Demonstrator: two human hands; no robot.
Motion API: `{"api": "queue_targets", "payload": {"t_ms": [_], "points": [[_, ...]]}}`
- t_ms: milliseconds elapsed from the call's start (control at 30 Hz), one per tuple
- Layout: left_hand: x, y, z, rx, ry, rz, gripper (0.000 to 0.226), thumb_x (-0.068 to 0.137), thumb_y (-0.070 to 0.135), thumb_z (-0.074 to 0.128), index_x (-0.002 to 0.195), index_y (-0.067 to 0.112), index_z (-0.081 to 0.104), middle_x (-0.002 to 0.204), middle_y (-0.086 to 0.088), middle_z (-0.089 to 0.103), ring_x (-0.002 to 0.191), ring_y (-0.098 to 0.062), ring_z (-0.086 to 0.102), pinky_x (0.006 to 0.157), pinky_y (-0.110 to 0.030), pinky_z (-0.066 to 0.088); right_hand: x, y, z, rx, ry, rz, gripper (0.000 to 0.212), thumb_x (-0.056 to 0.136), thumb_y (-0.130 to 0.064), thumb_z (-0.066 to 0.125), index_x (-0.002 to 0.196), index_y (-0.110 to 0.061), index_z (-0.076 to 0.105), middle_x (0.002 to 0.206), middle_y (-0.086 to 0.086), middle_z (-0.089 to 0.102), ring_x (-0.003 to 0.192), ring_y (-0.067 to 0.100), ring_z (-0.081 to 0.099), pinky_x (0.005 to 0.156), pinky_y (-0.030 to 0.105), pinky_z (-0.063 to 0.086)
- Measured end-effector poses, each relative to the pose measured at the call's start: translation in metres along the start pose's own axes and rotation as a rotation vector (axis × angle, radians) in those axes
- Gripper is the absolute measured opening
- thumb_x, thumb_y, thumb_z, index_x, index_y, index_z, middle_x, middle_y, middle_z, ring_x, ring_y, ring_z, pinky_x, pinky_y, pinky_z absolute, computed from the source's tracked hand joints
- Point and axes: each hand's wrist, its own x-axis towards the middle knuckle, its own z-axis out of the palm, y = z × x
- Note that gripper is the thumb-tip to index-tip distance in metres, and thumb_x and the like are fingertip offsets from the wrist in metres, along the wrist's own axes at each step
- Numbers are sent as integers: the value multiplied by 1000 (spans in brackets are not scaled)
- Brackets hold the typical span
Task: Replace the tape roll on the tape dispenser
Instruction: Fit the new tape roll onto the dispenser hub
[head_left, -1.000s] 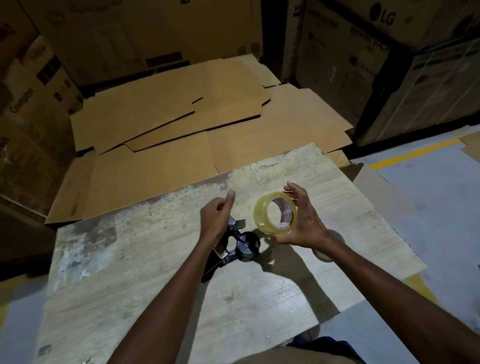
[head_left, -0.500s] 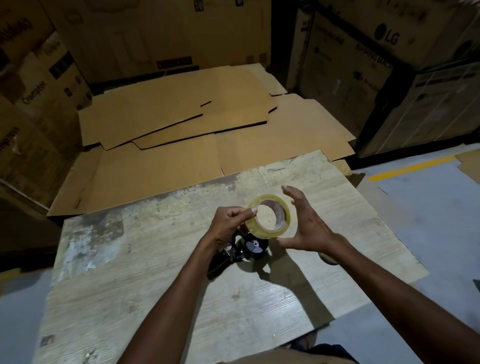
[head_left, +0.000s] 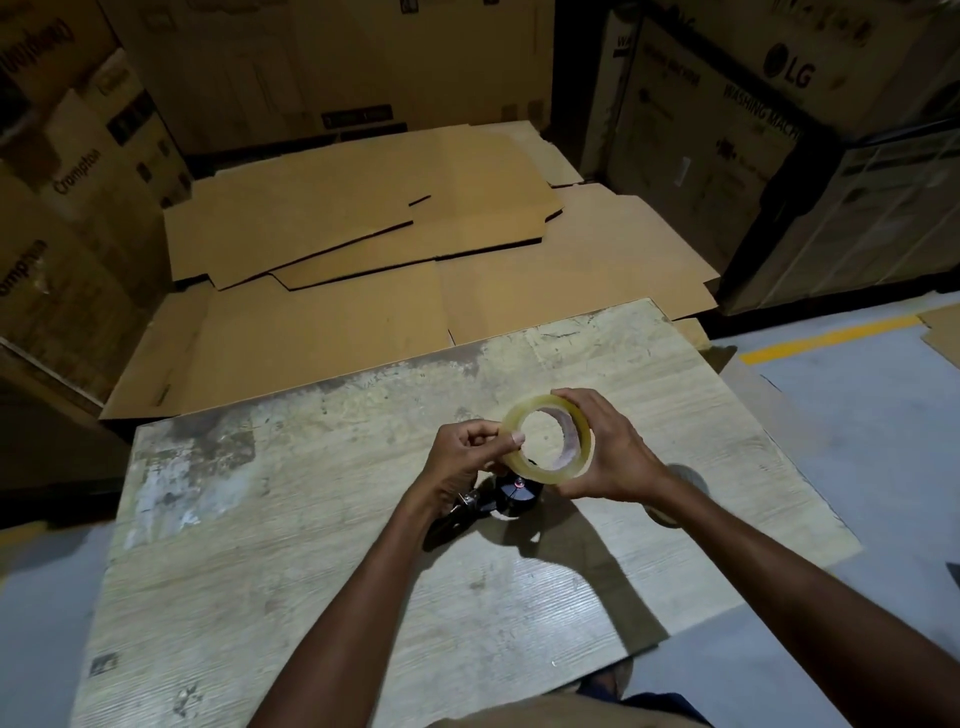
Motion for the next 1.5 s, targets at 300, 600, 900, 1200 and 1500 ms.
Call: {"api": "queue_targets", "payload": {"t_ms": [300,600,900,1200,1500], "points": [[-5,-5,19,-75,87,5,27,77,13,92,97,-1,81,90,-20,79,80,-28,77,78,-40,64,0,-1,17,-7,7,164,127,55,-70,84,157,-20,26,144,5,40,132,23,43,103,40,47],[1,1,-2,231,12,232,60,70,25,95,125,14,74,113,-4,73,100,-15,71,85,-31,63,-8,-5,-3,83,-37,151,117,52,-61,88,152,-27,36,135,-5,52,120,11,53,100,34,50],[3,13,7,485,30,531,22,81,11,89,102,11,83,98,4,70,94,-11,67,76,-33,54,-7,-7,-9,111,-22,182,118,53,-67,88,151,-28,38,132,-15,50,119,6,53,100,32,52],[6,11,5,633,55,709,9,94,4,76,102,5,80,91,-4,69,82,-15,65,71,-25,51,-6,-9,-10,113,-47,188,119,50,-82,81,149,-30,40,133,-12,54,119,9,56,97,33,55],[8,1,11,816,169,853,13,105,7,55,97,0,63,93,-7,57,83,-22,55,69,-34,47,3,-14,-8,91,-79,219,107,56,-73,86,145,-29,46,134,-10,59,115,9,58,93,29,55]]}}
